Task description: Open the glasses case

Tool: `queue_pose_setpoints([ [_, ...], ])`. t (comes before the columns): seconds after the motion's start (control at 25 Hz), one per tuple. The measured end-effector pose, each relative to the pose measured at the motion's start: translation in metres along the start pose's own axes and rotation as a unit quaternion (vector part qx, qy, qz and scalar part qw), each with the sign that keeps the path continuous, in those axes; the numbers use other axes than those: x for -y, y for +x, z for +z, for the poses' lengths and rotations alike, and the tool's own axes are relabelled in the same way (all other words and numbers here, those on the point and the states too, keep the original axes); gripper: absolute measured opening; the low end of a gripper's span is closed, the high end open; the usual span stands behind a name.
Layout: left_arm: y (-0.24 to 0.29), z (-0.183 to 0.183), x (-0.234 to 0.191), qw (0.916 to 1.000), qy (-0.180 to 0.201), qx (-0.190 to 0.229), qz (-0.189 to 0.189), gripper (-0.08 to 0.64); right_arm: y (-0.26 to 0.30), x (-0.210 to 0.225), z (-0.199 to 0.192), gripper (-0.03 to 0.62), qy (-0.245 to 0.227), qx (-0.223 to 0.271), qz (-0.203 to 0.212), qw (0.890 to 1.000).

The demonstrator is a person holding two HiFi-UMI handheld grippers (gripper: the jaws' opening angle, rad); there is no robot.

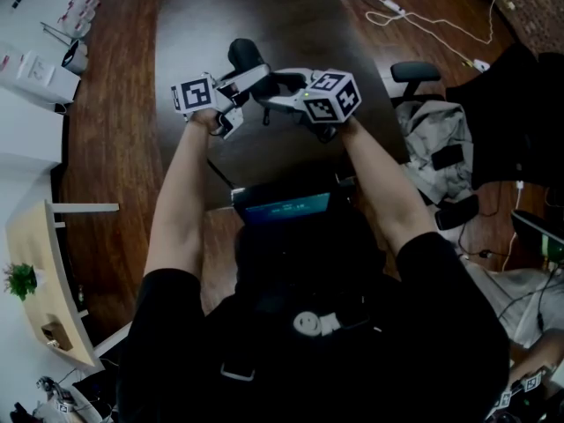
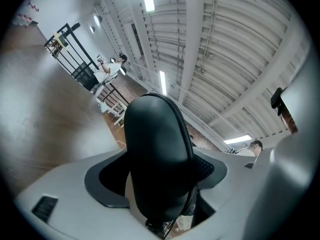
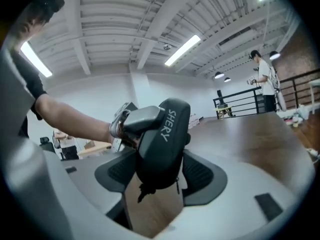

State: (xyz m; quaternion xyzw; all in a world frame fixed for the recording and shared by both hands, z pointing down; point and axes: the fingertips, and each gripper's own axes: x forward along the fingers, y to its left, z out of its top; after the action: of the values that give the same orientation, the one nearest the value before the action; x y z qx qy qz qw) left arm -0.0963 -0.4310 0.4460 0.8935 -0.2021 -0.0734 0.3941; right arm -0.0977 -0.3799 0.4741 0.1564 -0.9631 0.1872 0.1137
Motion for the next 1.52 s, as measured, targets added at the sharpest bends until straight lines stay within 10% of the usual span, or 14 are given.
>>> queue_pose_setpoints([
  [0.24,-0.003,-0.002,0.007,0.9991,-0.025,0.013,-0.033,0.362,-0.011,-0.005,0.006,0.301,0.135,0.061,0.067,0.987],
  [0.48,-0.006,-0.004,0.012,0.9973,-0.049,0.024,-0.049,0.365,-0.03,-0.006,0.019,0.288,0.16,0.11,0.081,0.978],
  [0.8,-0.007,-0.004,0.013,0.9957,-0.06,0.012,-0.07,0.333,-0.05,0.021,0.018,0.279,0.302,0.2,0.115,0.925],
  [1.0,-0.012,-0.004,-0.002,0.9987,-0.046,-0.002,-0.021,0.325,-0.057,0.04,0.019,0.274,0.231,0.184,0.021,0.955],
  [1.2,-0.002,-0.011,0.022,0.9947,-0.058,-0.02,-0.083,0.324,-0.039,0.042,0.023,0.289,0.14,0.111,-0.033,0.983],
  [1.28,0.001,-0.016,0.028,0.9933,-0.057,-0.03,-0.096,0.324,-0.039,0.048,0.022,0.136,0.149,0.104,-0.04,0.983],
  [1.52,-0.02,-0.004,0.005,0.9991,-0.009,0.029,-0.028,0.311,-0.064,0.089,0.006,0.061,0.205,0.138,-0.135,0.96],
])
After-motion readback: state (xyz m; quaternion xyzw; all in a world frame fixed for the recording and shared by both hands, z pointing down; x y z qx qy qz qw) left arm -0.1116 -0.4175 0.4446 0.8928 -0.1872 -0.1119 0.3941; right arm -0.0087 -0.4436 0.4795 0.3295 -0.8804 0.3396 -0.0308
